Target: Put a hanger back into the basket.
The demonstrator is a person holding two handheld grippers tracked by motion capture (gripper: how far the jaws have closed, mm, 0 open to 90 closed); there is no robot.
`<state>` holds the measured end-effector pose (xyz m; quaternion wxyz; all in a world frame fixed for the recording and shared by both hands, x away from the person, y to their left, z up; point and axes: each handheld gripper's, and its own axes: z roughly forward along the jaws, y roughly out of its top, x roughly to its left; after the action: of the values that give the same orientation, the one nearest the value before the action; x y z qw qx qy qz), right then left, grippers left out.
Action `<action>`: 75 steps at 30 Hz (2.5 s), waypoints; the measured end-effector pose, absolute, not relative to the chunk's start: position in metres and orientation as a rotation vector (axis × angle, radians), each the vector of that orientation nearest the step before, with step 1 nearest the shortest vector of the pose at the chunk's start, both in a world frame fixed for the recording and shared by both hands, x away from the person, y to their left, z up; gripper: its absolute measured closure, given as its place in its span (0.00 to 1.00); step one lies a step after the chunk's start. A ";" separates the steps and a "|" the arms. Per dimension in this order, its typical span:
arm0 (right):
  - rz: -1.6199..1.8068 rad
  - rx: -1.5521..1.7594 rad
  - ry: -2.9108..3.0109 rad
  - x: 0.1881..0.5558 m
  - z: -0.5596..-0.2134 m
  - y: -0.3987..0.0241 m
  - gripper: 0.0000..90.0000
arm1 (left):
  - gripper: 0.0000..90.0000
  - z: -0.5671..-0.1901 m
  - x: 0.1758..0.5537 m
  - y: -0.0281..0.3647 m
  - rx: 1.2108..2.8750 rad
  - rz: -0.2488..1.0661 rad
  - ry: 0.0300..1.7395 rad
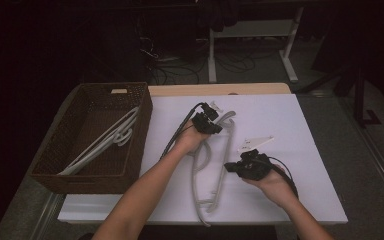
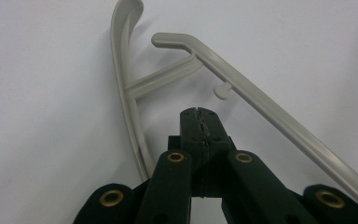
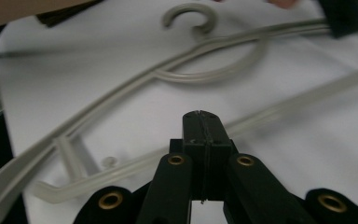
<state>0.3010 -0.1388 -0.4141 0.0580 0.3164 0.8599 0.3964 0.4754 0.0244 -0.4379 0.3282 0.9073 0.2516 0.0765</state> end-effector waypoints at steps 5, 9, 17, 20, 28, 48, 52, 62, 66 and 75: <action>1.189 0.872 2.677 0.294 -0.418 -0.113 0.99 | 1.00 -0.444 0.480 0.021 2.395 0.217 0.675; 1.141 0.821 2.735 0.291 -0.425 -0.094 0.99 | 1.00 -0.446 0.482 0.022 2.405 0.226 0.683; 0.995 0.777 2.804 0.288 -0.438 -0.083 0.99 | 1.00 -0.447 0.485 0.027 2.422 0.243 0.698; 0.973 0.796 2.803 0.288 -0.438 -0.087 0.99 | 1.00 -0.446 0.484 0.029 2.442 0.264 0.702; 0.881 0.861 2.753 0.295 -0.436 -0.107 0.99 | 1.00 -0.444 0.478 0.048 2.452 0.285 0.752; 0.737 1.036 2.586 0.346 -0.441 -0.155 0.99 | 1.00 -0.438 0.427 0.104 2.410 0.224 0.888; 0.754 1.032 2.574 0.355 -0.442 -0.157 0.99 | 1.00 -0.438 0.413 0.104 2.411 0.220 0.865; 0.970 1.076 2.537 0.343 -0.425 -0.171 0.97 | 0.90 -0.430 0.398 0.118 2.266 0.172 0.825; 1.039 1.071 2.557 0.324 -0.420 -0.178 0.98 | 0.77 -0.419 0.387 0.131 2.192 0.151 0.822; 1.003 1.043 2.636 0.285 -0.434 -0.185 0.99 | 0.44 -0.411 0.368 0.150 2.112 0.125 0.805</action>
<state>0.2852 -0.1847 -0.4340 0.0671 0.3462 0.8746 0.3327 0.3684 0.1499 -0.4111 0.4252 0.8444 0.3220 0.0502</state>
